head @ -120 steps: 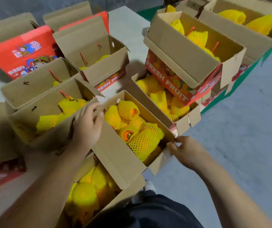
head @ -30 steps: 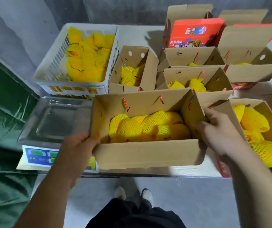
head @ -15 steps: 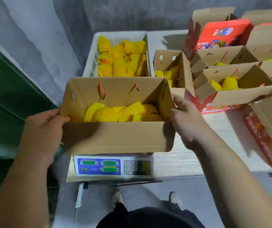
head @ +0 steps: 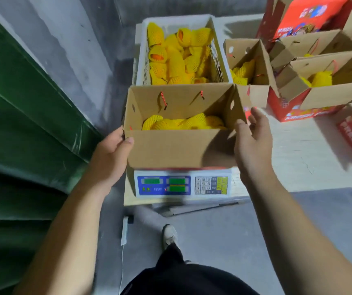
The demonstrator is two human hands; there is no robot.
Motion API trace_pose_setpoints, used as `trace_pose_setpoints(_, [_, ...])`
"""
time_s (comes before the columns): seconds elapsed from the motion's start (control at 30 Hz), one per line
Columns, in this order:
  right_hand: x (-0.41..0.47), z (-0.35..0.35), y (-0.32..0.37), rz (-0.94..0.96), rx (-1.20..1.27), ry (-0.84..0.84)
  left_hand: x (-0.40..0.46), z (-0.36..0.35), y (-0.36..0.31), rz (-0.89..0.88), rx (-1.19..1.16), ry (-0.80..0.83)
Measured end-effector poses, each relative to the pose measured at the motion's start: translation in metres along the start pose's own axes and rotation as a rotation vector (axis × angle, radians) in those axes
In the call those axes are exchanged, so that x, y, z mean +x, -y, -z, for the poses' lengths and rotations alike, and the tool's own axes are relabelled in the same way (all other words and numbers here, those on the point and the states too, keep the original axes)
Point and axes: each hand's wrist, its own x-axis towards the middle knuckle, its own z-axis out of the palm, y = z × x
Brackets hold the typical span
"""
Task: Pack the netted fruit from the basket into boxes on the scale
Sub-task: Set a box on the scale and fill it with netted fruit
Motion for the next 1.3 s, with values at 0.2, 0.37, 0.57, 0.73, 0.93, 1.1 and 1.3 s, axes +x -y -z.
trace_pose_setpoints(0.2, [-0.086, 0.017, -0.026, -0.056, -0.319, 0.048, -0.071, -0.002, 0.031, 0.127, -0.007, -0.155])
trace_pose_setpoints(0.37, [-0.129, 0.021, -0.045, -0.021, -0.263, 0.340, -0.124, -0.011, 0.049, 0.157, -0.043, -0.124])
trace_pose_setpoints(0.57, [-0.147, 0.019, -0.038, -0.131, -0.262, 0.607, -0.143, -0.009, 0.057, 0.157, -0.096, -0.150])
trace_pose_setpoints(0.73, [-0.150, 0.015, -0.038, -0.123, -0.243, 0.619, -0.149, -0.006, 0.061, 0.168, -0.125, -0.134])
trace_pose_setpoints(0.93, [-0.142, 0.002, -0.036, -0.049, -0.258, 0.585, -0.143, -0.004, 0.057, 0.153, -0.166, -0.104])
trace_pose_setpoints(1.1, [-0.121, -0.015, -0.009, 0.107, -0.305, 0.552, -0.113, 0.002, 0.033, 0.055, -0.215, -0.080])
trace_pose_setpoints(1.3, [-0.074, -0.045, 0.038, 0.289, -0.263, 0.418, -0.045, 0.014, -0.015, -0.152, -0.275, -0.087])
